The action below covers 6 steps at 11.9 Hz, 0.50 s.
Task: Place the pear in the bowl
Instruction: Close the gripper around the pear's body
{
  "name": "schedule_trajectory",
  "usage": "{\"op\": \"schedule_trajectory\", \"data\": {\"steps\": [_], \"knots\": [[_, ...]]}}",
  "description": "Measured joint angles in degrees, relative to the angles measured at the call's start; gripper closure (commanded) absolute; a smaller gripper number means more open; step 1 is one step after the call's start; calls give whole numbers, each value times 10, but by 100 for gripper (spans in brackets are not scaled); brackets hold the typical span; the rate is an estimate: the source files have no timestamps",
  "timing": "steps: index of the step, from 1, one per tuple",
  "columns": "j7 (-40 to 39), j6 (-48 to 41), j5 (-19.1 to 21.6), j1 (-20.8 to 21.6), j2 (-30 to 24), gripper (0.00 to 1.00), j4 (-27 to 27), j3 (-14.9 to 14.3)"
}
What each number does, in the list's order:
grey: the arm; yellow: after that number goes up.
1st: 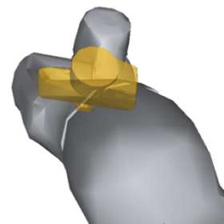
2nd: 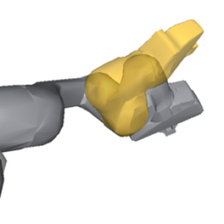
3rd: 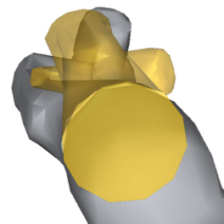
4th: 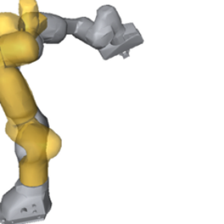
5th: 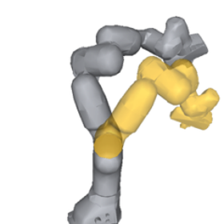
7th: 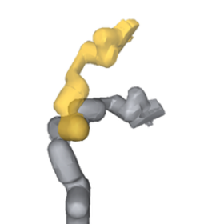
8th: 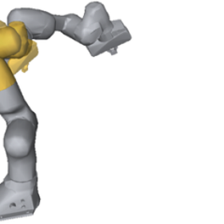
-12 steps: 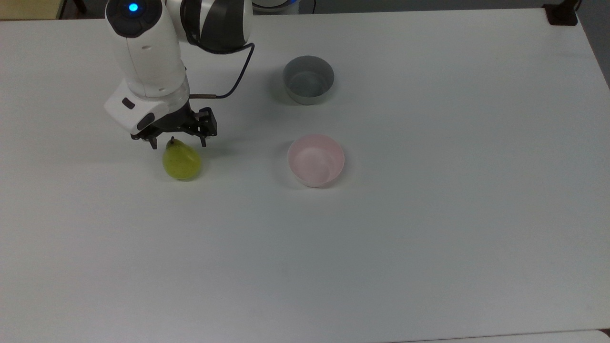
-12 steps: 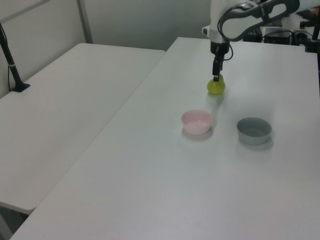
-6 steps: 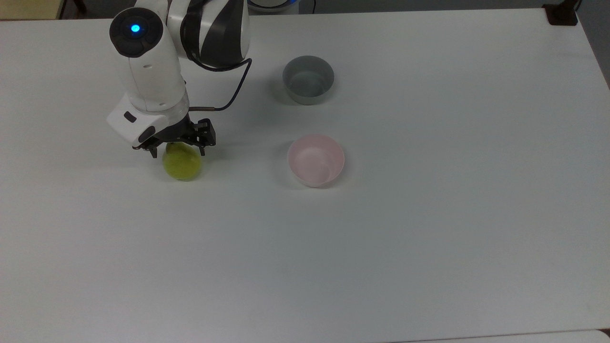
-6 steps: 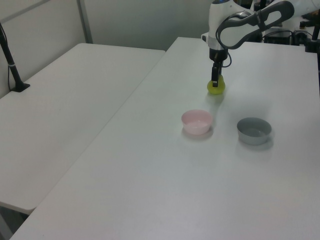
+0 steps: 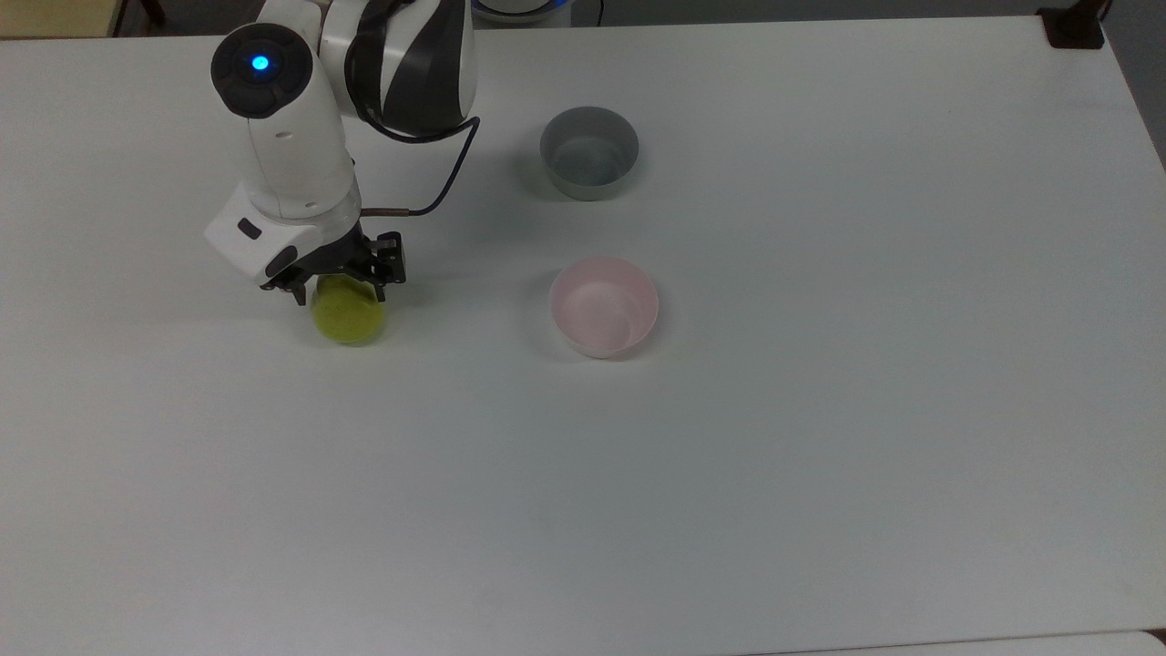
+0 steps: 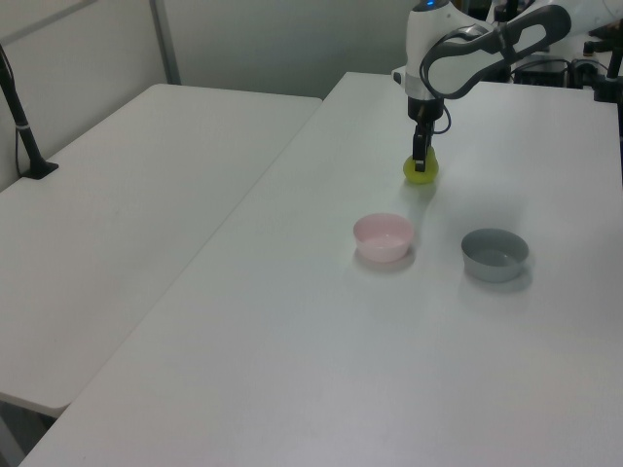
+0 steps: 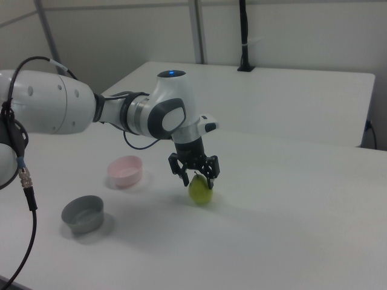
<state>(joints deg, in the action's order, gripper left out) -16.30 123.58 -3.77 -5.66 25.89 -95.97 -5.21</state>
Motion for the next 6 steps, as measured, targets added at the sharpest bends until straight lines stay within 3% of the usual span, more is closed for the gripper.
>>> {"op": "schedule_trajectory", "data": {"steps": [1, 3, 6], "knots": [[0, 0, -1, 0, 1, 50, 0, 0], [-1, 0, -1, 0, 0, 60, 1, 0], [-1, 0, -1, 0, -1, 60, 2, 0]]}}
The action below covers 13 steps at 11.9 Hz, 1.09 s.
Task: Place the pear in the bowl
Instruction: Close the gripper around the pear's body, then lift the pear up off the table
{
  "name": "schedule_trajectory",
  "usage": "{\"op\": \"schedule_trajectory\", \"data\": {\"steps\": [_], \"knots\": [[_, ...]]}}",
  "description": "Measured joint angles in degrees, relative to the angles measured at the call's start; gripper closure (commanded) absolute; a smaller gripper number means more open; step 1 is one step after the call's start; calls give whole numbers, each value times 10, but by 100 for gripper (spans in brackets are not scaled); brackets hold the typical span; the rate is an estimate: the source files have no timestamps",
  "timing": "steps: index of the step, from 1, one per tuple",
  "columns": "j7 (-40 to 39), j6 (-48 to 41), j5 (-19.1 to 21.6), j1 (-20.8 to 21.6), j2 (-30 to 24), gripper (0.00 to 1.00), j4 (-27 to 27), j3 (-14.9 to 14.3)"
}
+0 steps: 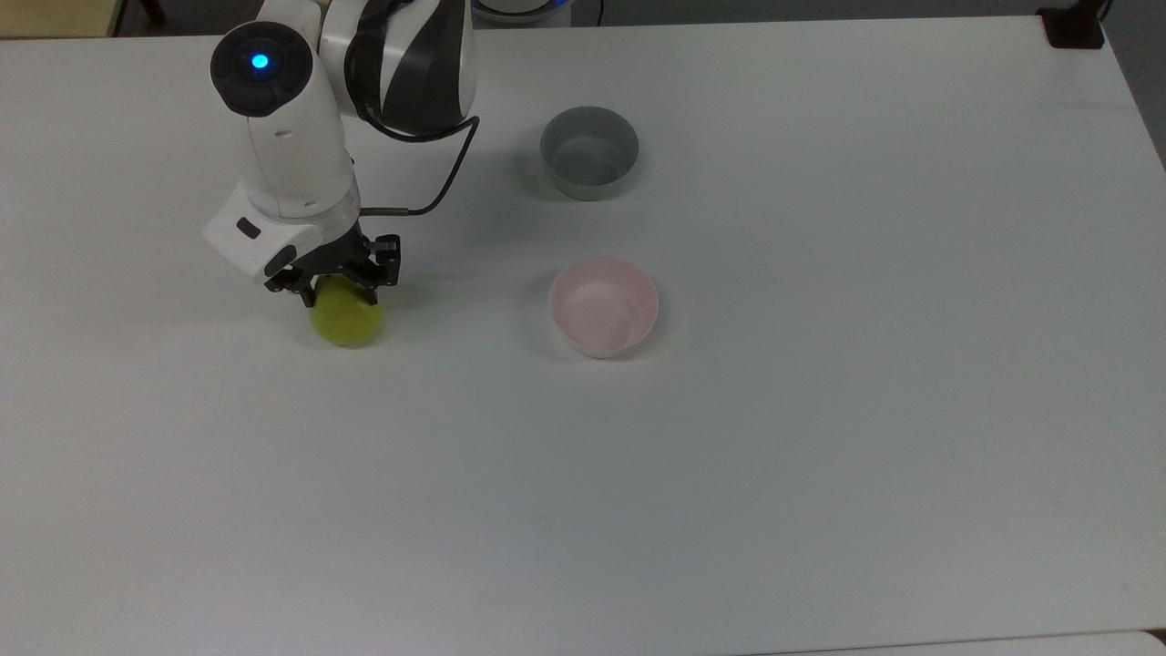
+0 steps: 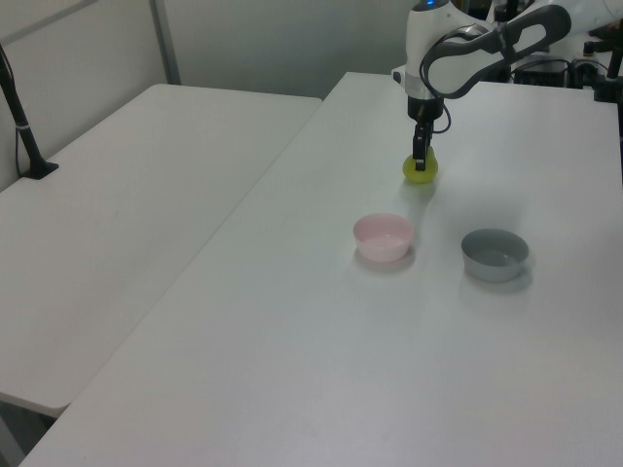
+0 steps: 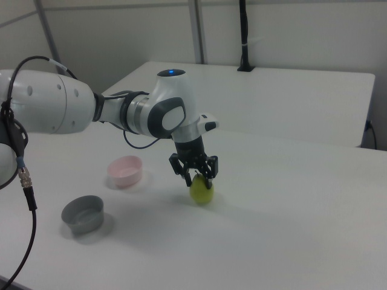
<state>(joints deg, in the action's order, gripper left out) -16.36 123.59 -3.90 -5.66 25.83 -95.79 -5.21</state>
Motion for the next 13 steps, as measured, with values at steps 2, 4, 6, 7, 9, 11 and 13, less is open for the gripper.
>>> {"op": "schedule_trajectory", "data": {"steps": [2, 4, 6, 7, 9, 11, 13], "knots": [[0, 0, 0, 0, 0, 60, 1, 0], [0, 0, 0, 0, -2, 60, 3, 0], [0, -8, 0, 0, -9, 60, 11, 0], [0, -20, 0, 0, -14, 60, 16, 0], [0, -35, 0, 0, -24, 62, 23, 0], [0, -37, 0, 0, -26, 62, 23, 0], [0, -37, 0, 0, -27, 62, 24, 0]]}}
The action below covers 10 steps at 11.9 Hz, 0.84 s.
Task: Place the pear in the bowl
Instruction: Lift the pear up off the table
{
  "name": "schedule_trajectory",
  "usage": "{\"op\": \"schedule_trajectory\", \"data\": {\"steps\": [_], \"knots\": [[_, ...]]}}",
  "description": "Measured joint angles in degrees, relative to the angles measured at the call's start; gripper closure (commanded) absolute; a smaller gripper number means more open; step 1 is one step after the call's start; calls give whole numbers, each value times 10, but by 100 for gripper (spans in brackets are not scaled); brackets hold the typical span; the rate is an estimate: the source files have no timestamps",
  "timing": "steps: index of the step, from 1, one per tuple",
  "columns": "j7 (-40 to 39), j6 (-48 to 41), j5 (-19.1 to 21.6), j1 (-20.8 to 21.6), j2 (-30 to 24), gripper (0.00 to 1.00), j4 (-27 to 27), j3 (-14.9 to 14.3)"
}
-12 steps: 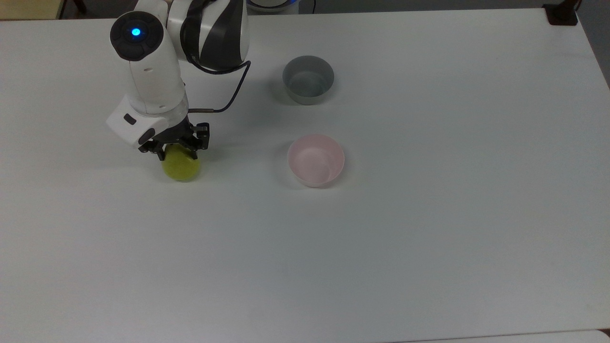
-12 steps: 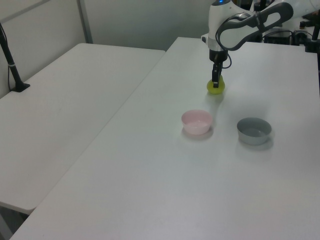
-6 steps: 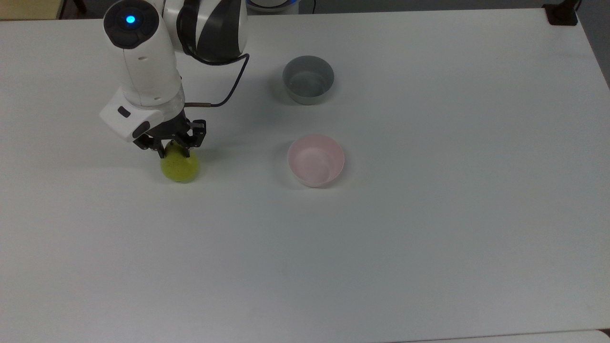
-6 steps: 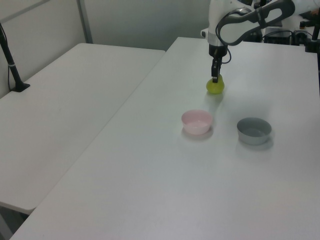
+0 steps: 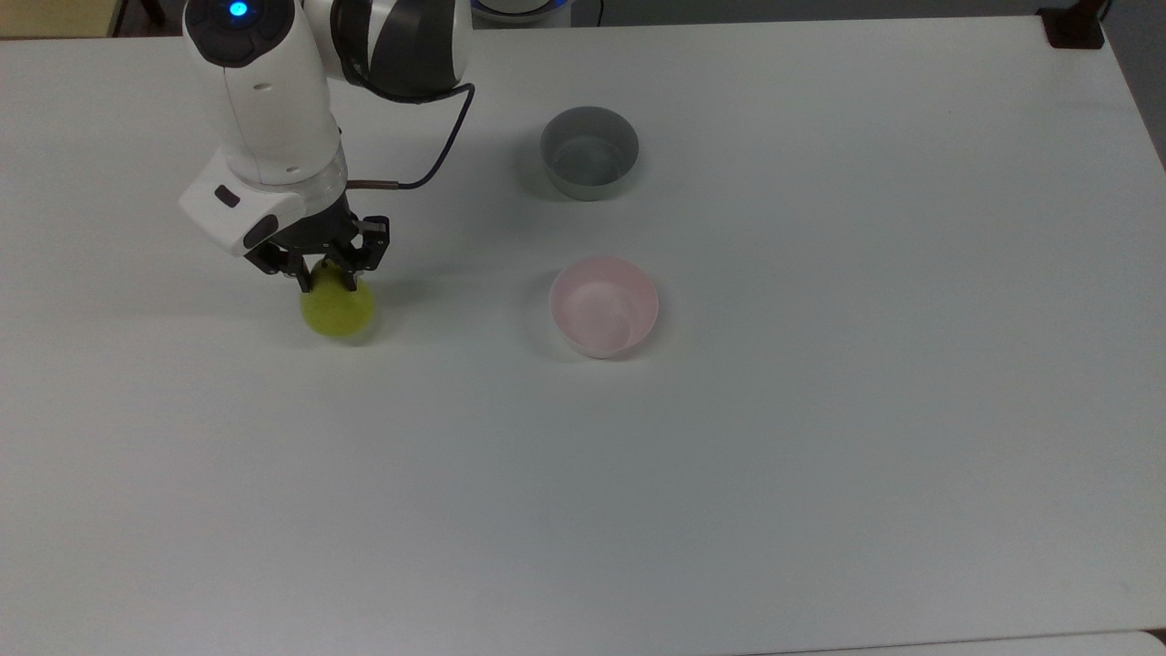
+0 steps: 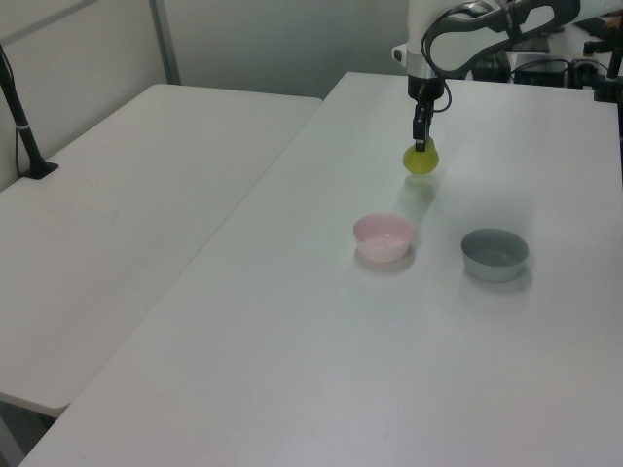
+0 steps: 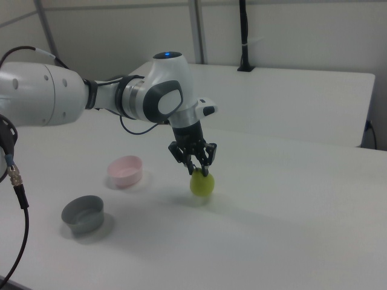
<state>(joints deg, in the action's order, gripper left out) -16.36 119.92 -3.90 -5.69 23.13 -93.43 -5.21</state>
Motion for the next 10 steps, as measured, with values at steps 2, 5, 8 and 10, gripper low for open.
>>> {"op": "schedule_trajectory", "data": {"steps": [2, 5, 8, 10], "knots": [[0, -16, 0, 0, -8, 62, 5, 0], [2, -64, 0, 5, -33, 62, 26, 3], [32, -67, 0, 29, -46, 62, 33, 9], [56, -77, 0, 61, -55, 62, 35, 10]]}}
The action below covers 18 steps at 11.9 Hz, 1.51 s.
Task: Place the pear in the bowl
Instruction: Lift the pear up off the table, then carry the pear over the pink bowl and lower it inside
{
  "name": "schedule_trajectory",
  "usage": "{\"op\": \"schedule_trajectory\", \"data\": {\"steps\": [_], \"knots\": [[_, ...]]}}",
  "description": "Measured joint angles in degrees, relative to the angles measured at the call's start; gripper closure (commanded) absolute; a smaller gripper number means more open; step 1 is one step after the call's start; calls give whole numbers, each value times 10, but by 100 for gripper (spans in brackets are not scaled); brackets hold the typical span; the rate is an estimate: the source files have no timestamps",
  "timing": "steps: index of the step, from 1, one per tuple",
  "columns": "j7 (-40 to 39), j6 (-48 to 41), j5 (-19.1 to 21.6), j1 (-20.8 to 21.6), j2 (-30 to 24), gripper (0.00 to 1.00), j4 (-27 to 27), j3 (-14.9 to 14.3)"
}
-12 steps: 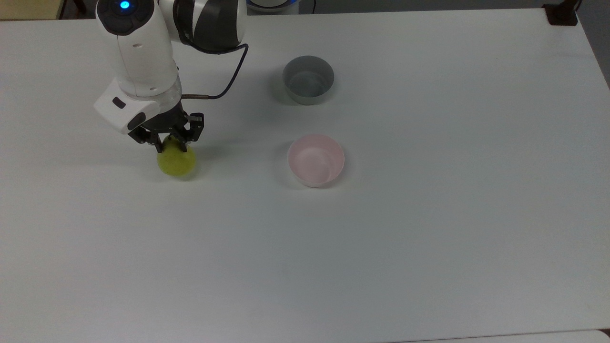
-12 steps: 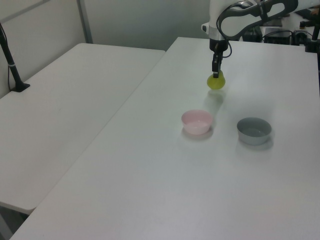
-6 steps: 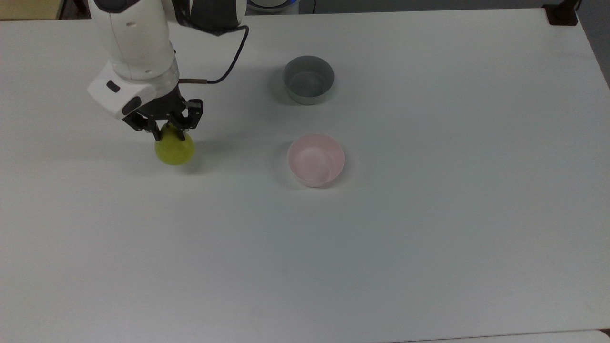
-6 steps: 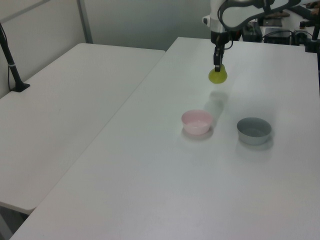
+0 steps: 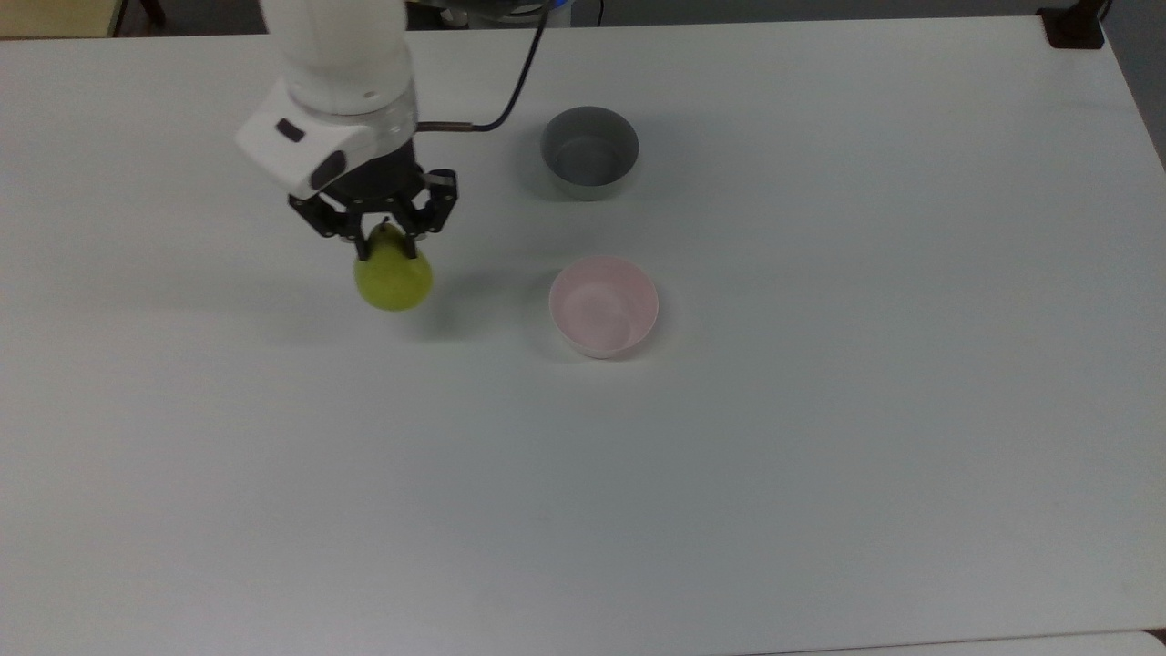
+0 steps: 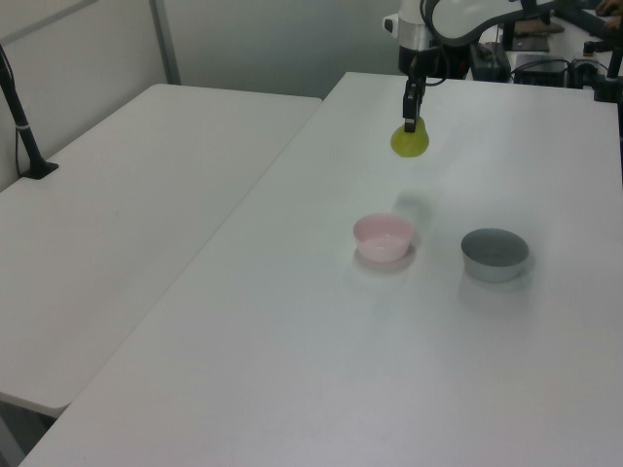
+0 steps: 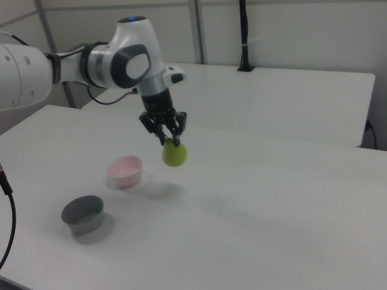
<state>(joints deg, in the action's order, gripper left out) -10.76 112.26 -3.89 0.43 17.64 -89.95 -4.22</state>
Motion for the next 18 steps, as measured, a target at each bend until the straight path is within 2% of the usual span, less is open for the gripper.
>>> {"op": "schedule_trajectory", "data": {"steps": [6, 10, 14, 18], "knots": [[95, -21, 1, 104, -10, 62, 7, 3], [136, -37, 1, 150, -6, 62, 5, 3], [157, -37, 1, 172, 1, 62, 4, 3], [159, -37, 1, 174, 32, 62, 3, 3]]}}
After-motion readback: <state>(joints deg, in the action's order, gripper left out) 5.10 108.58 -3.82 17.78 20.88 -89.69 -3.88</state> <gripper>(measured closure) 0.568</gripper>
